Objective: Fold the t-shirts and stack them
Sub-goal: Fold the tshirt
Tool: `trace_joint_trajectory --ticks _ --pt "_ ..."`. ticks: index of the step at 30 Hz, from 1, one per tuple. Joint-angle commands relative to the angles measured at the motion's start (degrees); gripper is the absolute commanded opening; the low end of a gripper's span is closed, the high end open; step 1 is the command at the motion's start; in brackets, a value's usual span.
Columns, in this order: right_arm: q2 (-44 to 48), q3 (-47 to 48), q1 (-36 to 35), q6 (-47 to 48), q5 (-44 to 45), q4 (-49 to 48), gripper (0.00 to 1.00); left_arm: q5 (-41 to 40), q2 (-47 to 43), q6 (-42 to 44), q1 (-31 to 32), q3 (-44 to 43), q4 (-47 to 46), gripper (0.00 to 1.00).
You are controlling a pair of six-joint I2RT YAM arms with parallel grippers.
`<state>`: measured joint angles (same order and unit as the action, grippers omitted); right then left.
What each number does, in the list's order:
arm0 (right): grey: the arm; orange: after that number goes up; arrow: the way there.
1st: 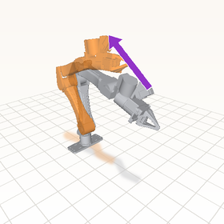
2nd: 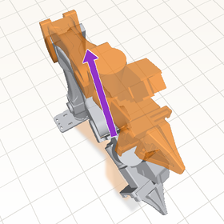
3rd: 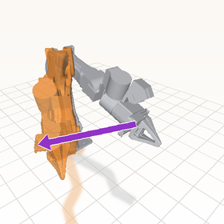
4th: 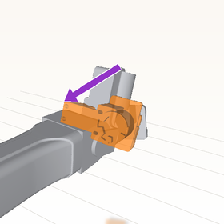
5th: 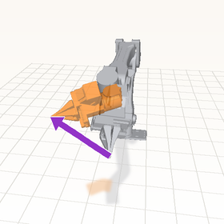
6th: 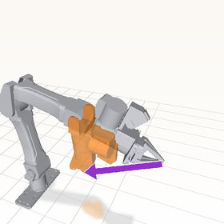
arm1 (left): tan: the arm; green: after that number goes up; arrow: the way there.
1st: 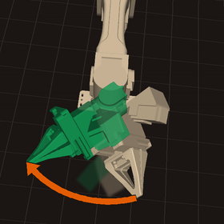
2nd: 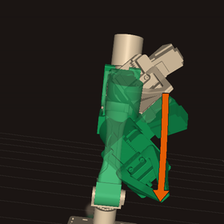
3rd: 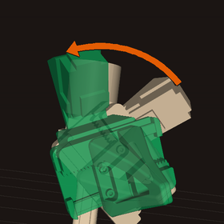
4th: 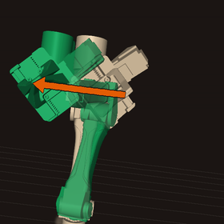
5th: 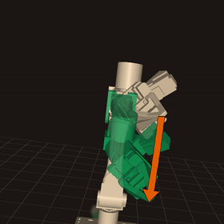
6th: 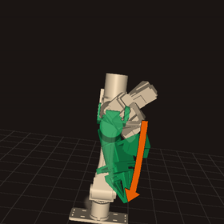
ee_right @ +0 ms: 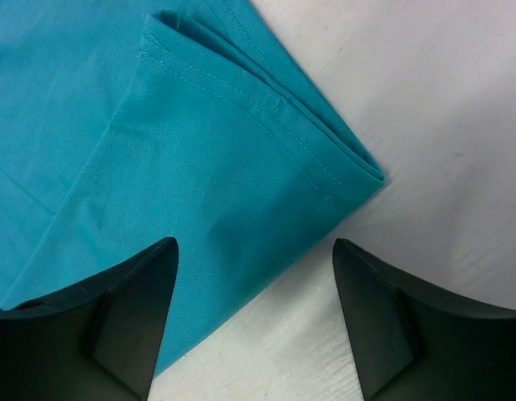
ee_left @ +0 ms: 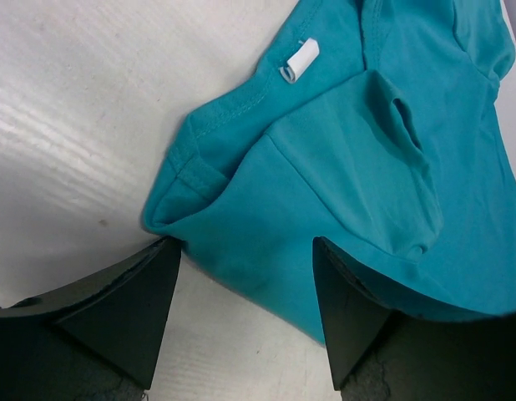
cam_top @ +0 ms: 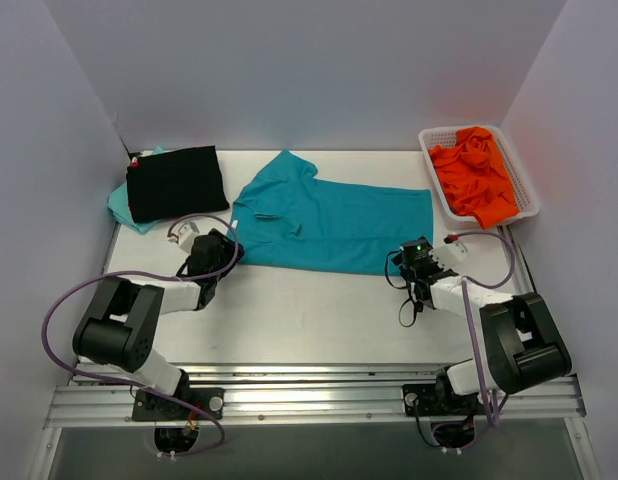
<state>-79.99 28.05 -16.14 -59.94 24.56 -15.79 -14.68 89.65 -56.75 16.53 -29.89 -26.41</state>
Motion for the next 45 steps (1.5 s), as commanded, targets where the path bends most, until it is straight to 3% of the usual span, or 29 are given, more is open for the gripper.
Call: trace_joint_trajectory --ticks 1,3,4,8,9,11,12,20,24,38,45 --pt "-1.14 -0.72 0.41 -0.18 0.14 -0.64 0.64 2.10 3.95 0.59 -0.71 -1.83 0.67 0.74" --pt "-1.66 -0.81 0.58 -0.09 -0.03 -1.17 0.58 2.55 5.53 0.76 -0.80 -2.54 0.40 0.71" --pt "-1.75 -0.81 0.85 0.00 -0.03 -1.26 0.46 2.72 5.89 0.77 -0.89 -3.06 0.31 0.69" --pt "-2.28 -1.25 1.37 0.26 -0.39 -2.31 0.24 2.99 7.03 1.20 -1.07 -3.86 -0.04 0.52" --pt "-2.37 -1.25 1.46 0.35 -0.56 -2.40 0.21 2.99 7.12 1.38 -1.07 -3.95 -0.04 0.32" --pt "-2.46 -1.42 1.55 0.35 -0.56 -2.49 0.07 2.99 7.21 1.56 -1.33 -4.04 0.13 0.08" --pt "-2.37 -1.34 1.55 0.27 -0.56 -2.49 0.00 2.90 7.21 1.56 -1.42 -3.95 0.13 0.03" --pt "3.24 -2.30 1.20 -0.96 0.32 1.98 0.00 2.99 2.82 0.94 -0.81 -0.97 1.98 0.02" --pt "8.61 -2.39 0.15 -1.93 1.37 7.69 0.00 1.76 -4.47 -0.46 1.48 2.28 5.31 0.02" --pt "23.99 -3.71 -2.31 -4.39 3.57 23.78 0.00 -8.35 -35.65 -4.86 10.53 7.91 28.85 0.02" --pt "27.16 -3.97 -3.11 -5.01 3.83 28.18 0.00 -10.81 -43.67 -6.44 14.66 8.62 38.45 0.02"
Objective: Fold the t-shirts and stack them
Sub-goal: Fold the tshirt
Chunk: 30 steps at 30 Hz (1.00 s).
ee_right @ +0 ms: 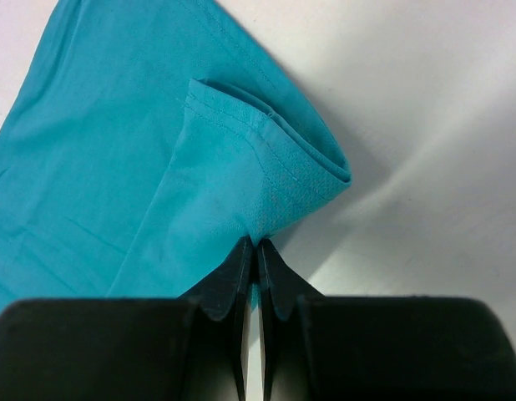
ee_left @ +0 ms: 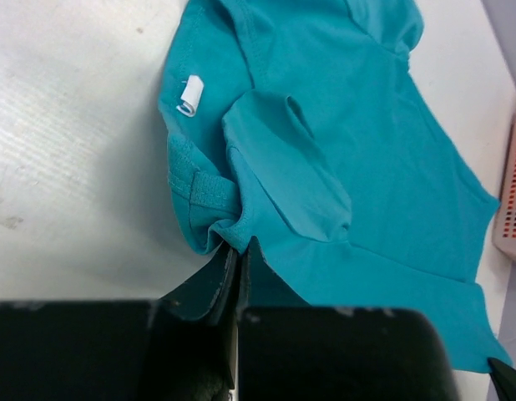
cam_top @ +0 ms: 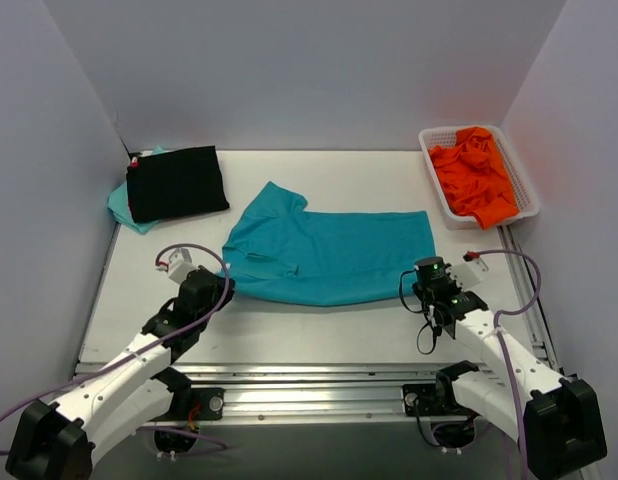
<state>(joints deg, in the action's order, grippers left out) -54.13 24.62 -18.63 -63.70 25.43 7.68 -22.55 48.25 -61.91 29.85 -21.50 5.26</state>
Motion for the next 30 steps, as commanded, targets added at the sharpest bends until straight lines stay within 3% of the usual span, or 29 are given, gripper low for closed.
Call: trace_joint_trajectory --ticks 1,5,7,8,9,11,12,16,19,20,23,24,26,27,29,30 --pt "1.92 -0.63 -0.61 -1.42 2.96 5.49 0.00 -3.20 -2.98 -1.46 1.79 0.31 8.79 0.02" --pt "3.59 -0.63 -0.79 -1.51 2.00 8.13 0.00 -1.10 -8.06 -2.16 2.76 0.31 14.51 0.05" --pt "4.90 -0.02 -0.88 -0.99 1.29 10.67 0.12 1.17 -10.18 -2.34 3.46 0.40 17.67 0.24" --pt "5.69 0.16 -0.97 -0.90 1.11 11.73 0.37 2.23 -12.63 -2.51 3.64 0.23 19.16 0.52" --pt "6.57 0.34 -1.14 -0.55 0.07 12.61 0.56 3.29 -13.96 -2.95 4.16 -0.03 22.48 0.61" --pt "10.26 -0.45 -2.37 -0.37 -1.96 13.23 0.74 5.74 -18.51 -3.48 5.30 -0.21 25.05 0.73" --pt "11.49 -0.54 -3.16 -1.07 -1.79 13.76 0.85 5.85 -19.93 -4.00 5.83 -0.47 27.85 0.90" --pt "15.28 2.53 -6.23 -3.10 3.56 17.37 0.95 3.92 -25.39 -1.03 6.89 -4.33 29.38 0.93" --pt "13.10 6.22 -7.12 0.58 5.60 12.22 0.94 -0.82 -23.91 4.94 6.89 -6.88 21.57 0.97" --pt "12.30 6.66 -7.21 6.86 4.38 8.61 0.93 -2.49 -20.95 6.44 6.81 -7.76 19.46 0.97" --pt "8.26 7.46 -7.29 14.02 -1.84 -3.18 0.93 -6.01 -12.17 12.32 6.63 -10.67 8.66 0.95" --pt "7.21 8.42 -7.29 17.26 -3.27 -5.11 0.93 -6.11 -9.69 16.86 6.54 -11.63 0.89 0.95" --pt "3.78 9.91 -7.47 17.56 -3.64 -4.44 0.94 -5.67 -0.30 21.28 4.80 -13.74 -5.66 0.94" --pt "2.81 10.96 -7.56 18.08 -3.37 -4.00 0.94 -4.45 3.13 25.92 3.57 -15.40 -10.66 0.94" --pt "1.31 10.63 -7.91 20.44 -4.15 -5.65 0.94 4.31 14.43 28.32 -0.56 -22.86 -11.32 0.94" --pt "1.48 9.93 -7.82 22.37 -7.64 -6.88 0.94 8.62 18.07 31.12 -5.28 -25.50 -13.67 0.94"
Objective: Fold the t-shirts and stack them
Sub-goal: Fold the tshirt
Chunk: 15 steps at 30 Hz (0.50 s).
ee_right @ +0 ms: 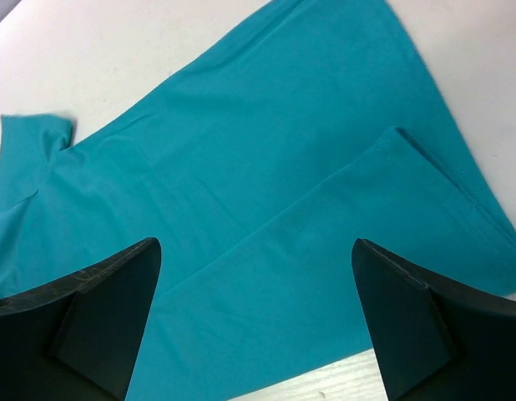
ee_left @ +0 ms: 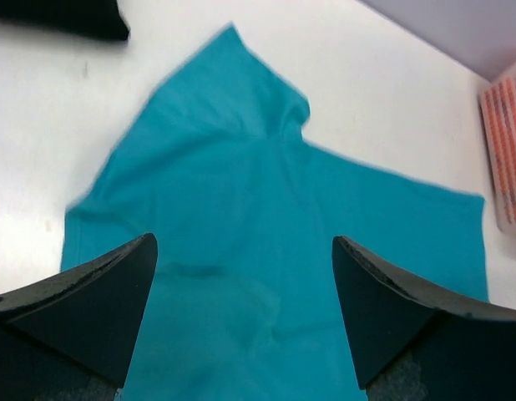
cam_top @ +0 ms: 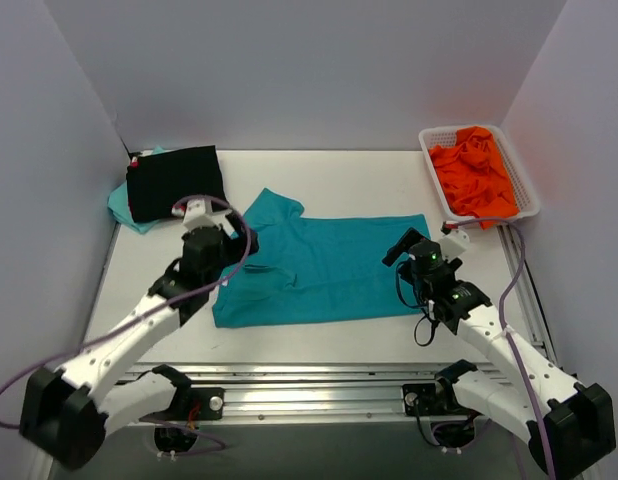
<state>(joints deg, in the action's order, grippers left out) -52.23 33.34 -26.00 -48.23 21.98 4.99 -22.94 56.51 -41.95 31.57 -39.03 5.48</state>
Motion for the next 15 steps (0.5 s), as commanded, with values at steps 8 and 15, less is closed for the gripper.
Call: trace_joint_trajectory --ticks 8,15 --pt "7.31 -4.87 -0.81 11.05 -8.71 -12.46 0.93 37.58 48.88 24.90 -21.37 -40.70 -13.75 0.94" --pt "5.47 -4.95 -0.90 11.67 -9.32 -14.13 0.93 51.84 76.45 29.57 -23.48 -71.75 2.16 0.95"
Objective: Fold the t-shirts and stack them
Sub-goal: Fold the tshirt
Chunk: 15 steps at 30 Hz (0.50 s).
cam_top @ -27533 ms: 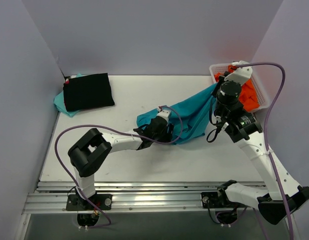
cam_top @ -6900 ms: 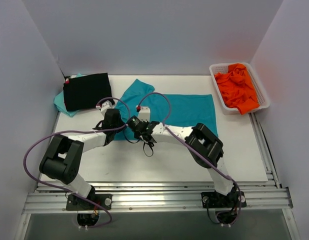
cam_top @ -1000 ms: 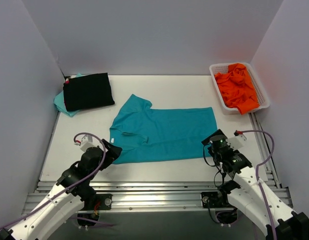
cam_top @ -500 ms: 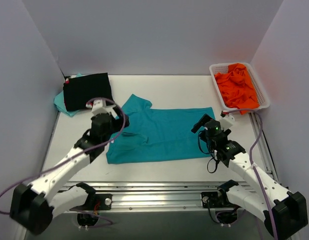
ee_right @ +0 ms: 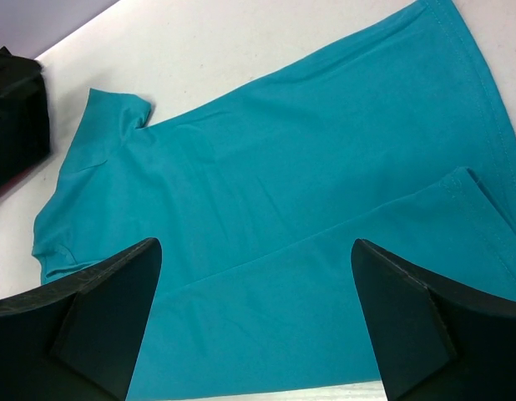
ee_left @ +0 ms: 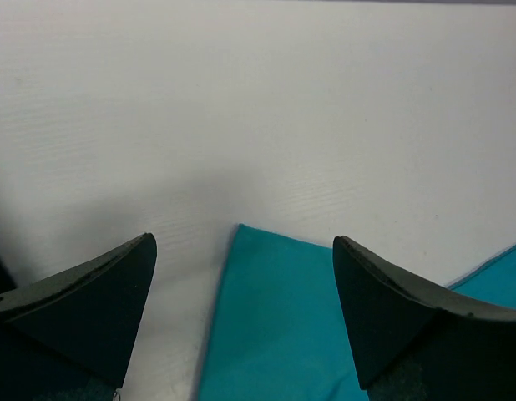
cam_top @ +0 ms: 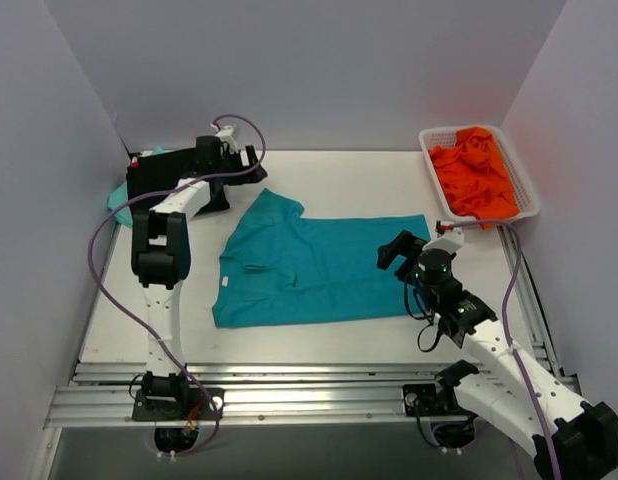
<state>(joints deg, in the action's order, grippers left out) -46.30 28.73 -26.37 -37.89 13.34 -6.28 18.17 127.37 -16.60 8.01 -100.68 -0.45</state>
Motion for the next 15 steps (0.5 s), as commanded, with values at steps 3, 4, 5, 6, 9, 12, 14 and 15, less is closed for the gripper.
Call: trace_joint_trajectory --ticks 3,4,5,6,9,12,14,15 --pt "-0.45 -0.52 -0.61 1.32 -0.34 -2.51 0.92 10.92 13.76 3.86 -0.10 -19.34 16.40 0.96" --pt "-0.11 -0.43 -0.61 1.15 0.01 -2.24 0.92 10.74 15.26 3.60 -0.10 -23.99 18.36 0.96" --pt "0.07 -0.52 -0.61 1.15 0.54 -2.07 0.92 10.74 16.23 3.51 -0.01 -24.64 19.07 0.96" --pt "0.42 -0.78 -0.53 1.41 0.63 -2.24 0.92 10.83 16.07 3.33 -0.01 -24.47 18.82 0.96" --pt "0.34 -0.61 -0.44 1.33 0.72 -2.15 0.92 10.13 15.54 3.15 -0.01 -23.15 19.25 0.96" --pt "-0.45 -0.34 -0.44 1.33 0.63 -2.33 0.92 9.86 17.37 3.24 -0.01 -25.34 21.97 0.96" --pt "-0.98 -0.08 -0.44 1.33 0.80 -1.89 0.92 9.43 18.52 3.24 0.08 -28.50 25.13 0.98" --pt "-0.98 0.10 -0.35 1.33 1.15 -1.63 0.92 9.16 19.14 3.24 0.16 -29.65 26.54 0.98"
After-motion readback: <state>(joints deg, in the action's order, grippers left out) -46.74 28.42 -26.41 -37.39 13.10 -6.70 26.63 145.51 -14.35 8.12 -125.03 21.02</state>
